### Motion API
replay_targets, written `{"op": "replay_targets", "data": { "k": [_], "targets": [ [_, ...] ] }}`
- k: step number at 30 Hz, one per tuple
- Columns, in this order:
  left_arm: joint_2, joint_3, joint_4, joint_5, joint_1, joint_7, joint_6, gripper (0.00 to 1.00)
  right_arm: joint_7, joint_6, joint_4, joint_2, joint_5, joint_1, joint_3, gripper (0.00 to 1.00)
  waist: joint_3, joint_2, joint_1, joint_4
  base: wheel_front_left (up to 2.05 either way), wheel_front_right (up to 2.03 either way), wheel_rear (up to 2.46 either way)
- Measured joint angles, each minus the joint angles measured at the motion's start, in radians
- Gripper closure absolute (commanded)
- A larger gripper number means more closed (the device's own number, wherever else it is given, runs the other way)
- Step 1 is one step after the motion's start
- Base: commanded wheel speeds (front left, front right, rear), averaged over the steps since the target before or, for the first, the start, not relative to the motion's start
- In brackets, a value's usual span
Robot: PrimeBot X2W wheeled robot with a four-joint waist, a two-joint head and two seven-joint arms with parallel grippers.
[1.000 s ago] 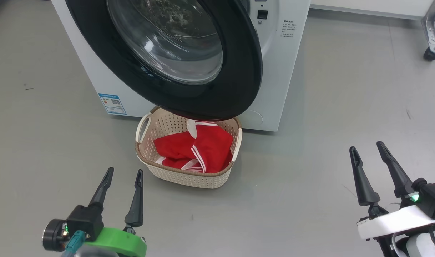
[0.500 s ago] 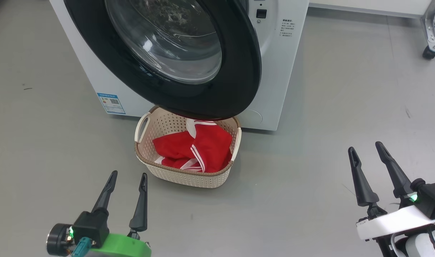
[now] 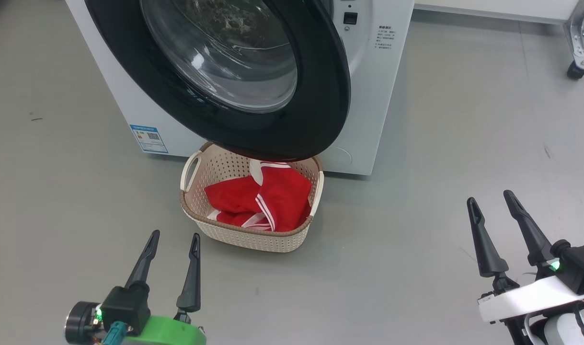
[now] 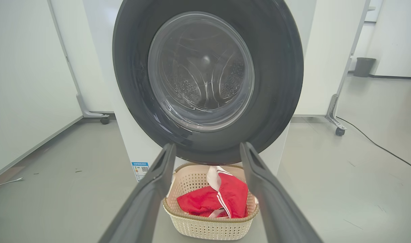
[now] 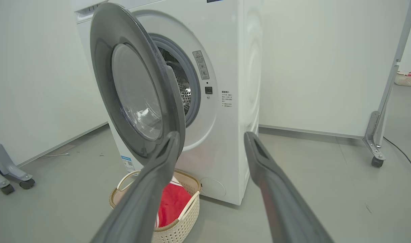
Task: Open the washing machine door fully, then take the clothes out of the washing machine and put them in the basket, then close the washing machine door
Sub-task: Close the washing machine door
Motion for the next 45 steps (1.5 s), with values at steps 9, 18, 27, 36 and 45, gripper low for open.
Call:
{"op": "replay_targets", "data": {
  "k": [9, 18, 27, 36, 45],
  "targets": [
    [-0.007, -0.001, -0.005, 0.015, 0.011, 0.000, 0.000, 0.00, 0.000, 0.000, -0.016, -0.005, -0.006, 0.000, 0.009, 1.00, 0.006, 0.0000, 0.0000, 0.003, 0.00, 0.00, 0.00],
    [-0.026, -0.013, -0.018, 0.032, 0.011, 0.000, -0.001, 0.00, 0.000, 0.000, -0.058, -0.062, -0.026, -0.006, 0.050, 1.00, 0.040, 0.0000, 0.0000, 0.018, 0.00, 0.00, 0.00],
    [-0.038, -0.046, -0.031, 0.066, 0.008, 0.000, -0.001, 0.00, 0.000, 0.000, -0.102, -0.188, -0.056, -0.108, 0.168, 1.00, 0.095, 0.0000, 0.0000, 0.048, 0.00, 0.00, 0.00],
    [-0.058, -0.072, -0.047, 0.085, 0.002, 0.000, -0.001, 0.00, 0.000, 0.000, -0.117, -0.285, -0.041, -0.245, 0.270, 1.00, 0.166, 0.0000, 0.0000, 0.087, 0.00, 0.00, 0.00],
    [-0.062, -0.138, -0.085, 0.092, -0.046, 0.000, -0.001, 0.00, 0.019, 0.000, -0.138, -0.395, -0.030, -0.395, 0.331, 1.00, 0.262, 0.0000, 0.0000, 0.133, 0.00, 0.00, 0.00]
  ]
}}
